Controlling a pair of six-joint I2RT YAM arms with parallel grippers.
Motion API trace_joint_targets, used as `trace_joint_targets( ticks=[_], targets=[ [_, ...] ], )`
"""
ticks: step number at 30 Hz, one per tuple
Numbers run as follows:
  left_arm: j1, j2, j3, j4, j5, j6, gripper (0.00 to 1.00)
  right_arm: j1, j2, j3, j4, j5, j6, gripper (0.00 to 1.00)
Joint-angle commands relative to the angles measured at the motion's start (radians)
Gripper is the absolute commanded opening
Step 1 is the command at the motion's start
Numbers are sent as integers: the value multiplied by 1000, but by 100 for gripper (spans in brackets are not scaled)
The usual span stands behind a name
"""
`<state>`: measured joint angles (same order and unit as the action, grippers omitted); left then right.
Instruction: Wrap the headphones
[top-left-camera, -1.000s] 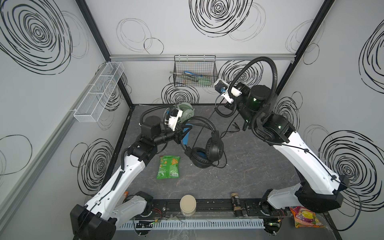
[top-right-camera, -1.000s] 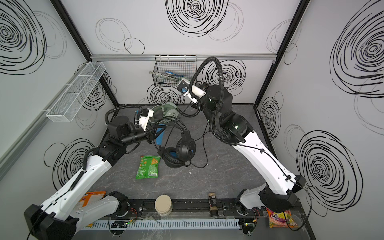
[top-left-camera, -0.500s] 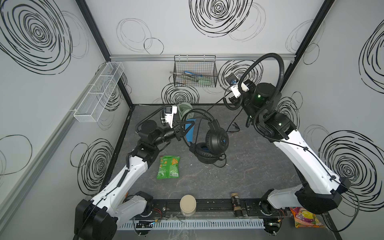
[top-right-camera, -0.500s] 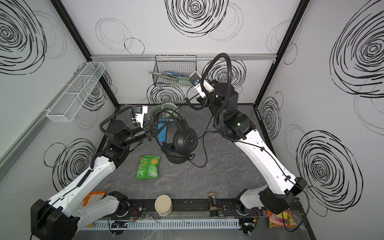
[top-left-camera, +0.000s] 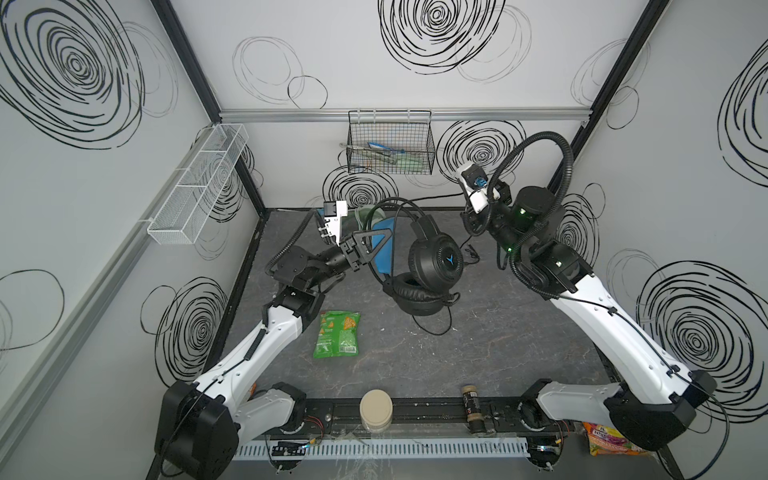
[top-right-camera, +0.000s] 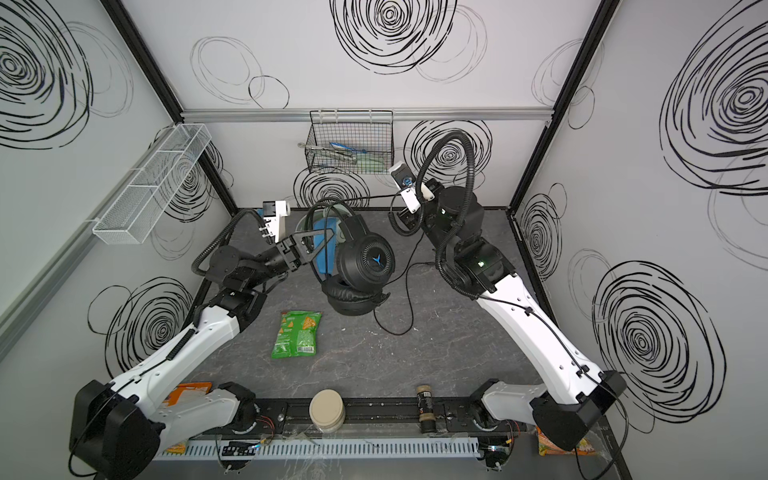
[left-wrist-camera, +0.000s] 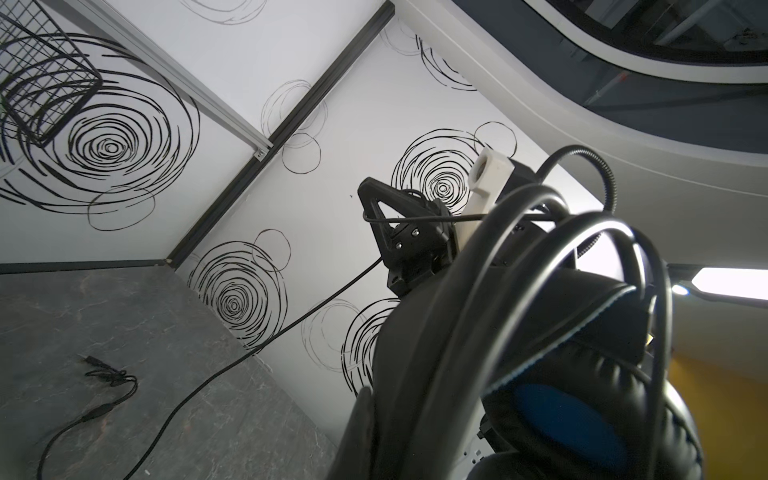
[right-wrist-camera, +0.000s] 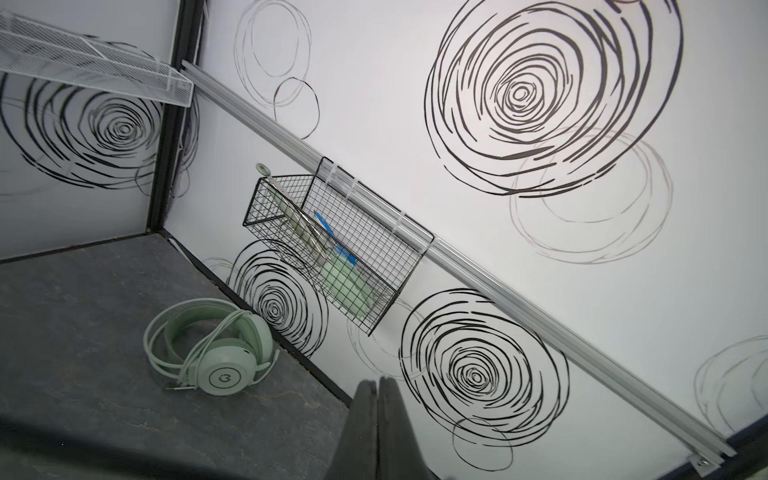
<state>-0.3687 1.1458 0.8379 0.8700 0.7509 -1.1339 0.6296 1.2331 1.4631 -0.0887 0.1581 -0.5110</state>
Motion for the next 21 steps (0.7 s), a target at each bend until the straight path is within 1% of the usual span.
trace_joint_targets(
  ticks=[1, 4, 9, 13, 17, 21],
  targets=[
    [-12, -10, 20, 328, -69, -167, 0, -19, -56, -62, 90, -94, 53, 0],
    [-20, 1, 28, 354, -106, -202, 0, -19, -75, -99, 113, -135, 74, 0],
    [-29, -25, 64, 217, -129, -120, 0, -26, -90, -118, 148, -112, 102, 0],
    [-33, -42, 70, 131, -131, -66, 0, -69, -89, -104, 160, -105, 152, 0],
    [-35, -47, 57, 123, -131, -63, 0, -108, -80, -85, 194, -129, 209, 0],
    [-42, -37, 57, 128, -111, -64, 0, -116, -55, -60, 197, -153, 221, 0]
  ],
)
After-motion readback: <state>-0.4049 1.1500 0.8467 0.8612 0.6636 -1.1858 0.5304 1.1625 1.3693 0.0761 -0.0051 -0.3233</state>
